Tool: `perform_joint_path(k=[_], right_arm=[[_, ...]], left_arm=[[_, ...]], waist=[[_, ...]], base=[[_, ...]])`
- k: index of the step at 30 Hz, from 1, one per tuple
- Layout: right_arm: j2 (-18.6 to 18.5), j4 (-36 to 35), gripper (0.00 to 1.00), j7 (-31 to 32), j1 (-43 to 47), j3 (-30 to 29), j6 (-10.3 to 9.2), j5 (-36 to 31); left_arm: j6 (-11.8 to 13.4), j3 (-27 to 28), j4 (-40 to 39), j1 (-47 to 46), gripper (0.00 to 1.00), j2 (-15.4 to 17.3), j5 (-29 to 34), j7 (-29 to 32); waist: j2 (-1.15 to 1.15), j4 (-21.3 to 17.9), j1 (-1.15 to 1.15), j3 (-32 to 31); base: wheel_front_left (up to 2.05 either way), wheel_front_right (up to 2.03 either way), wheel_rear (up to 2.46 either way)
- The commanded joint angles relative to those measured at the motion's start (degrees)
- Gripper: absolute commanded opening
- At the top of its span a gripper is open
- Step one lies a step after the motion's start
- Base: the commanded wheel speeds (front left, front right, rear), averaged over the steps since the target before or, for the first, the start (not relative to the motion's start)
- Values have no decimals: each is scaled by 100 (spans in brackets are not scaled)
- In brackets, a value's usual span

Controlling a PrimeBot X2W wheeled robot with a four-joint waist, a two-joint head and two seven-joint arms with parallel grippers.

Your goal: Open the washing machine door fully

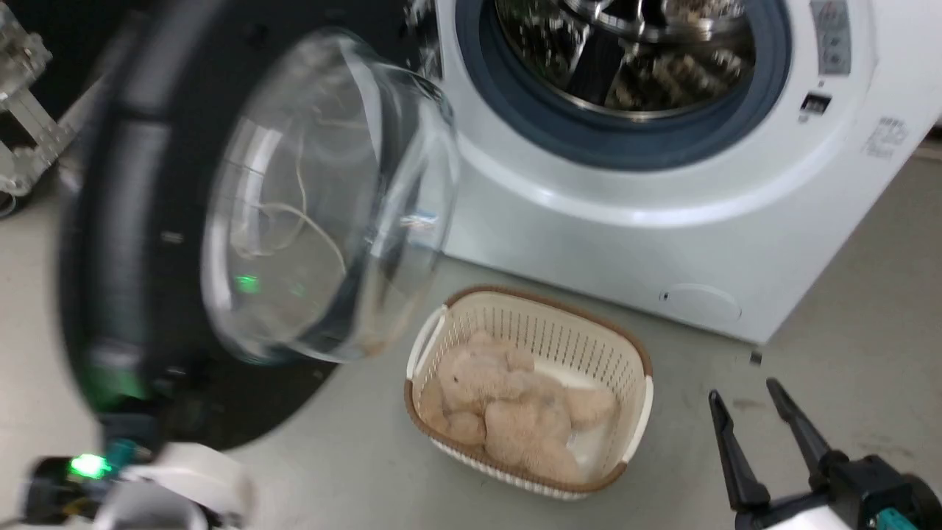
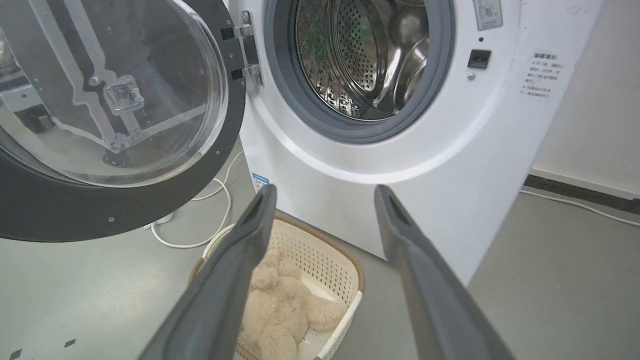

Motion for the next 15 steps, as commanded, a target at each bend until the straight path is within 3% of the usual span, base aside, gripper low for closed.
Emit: perform_joint_path(k=[1, 15], right_arm=[[16, -83, 100, 24, -122, -22, -5, -72], [-66, -338, 100, 178, -346, -63, -5, -205]], left_arm=[[-36, 186, 99, -167, 0, 144, -118, 19], [-255, 1270, 1634, -1098, 0, 1121, -698, -242]], waist=[[0, -62, 0, 258], [0, -359, 0, 911]], base=[[0, 0, 0], [0, 0, 0]])
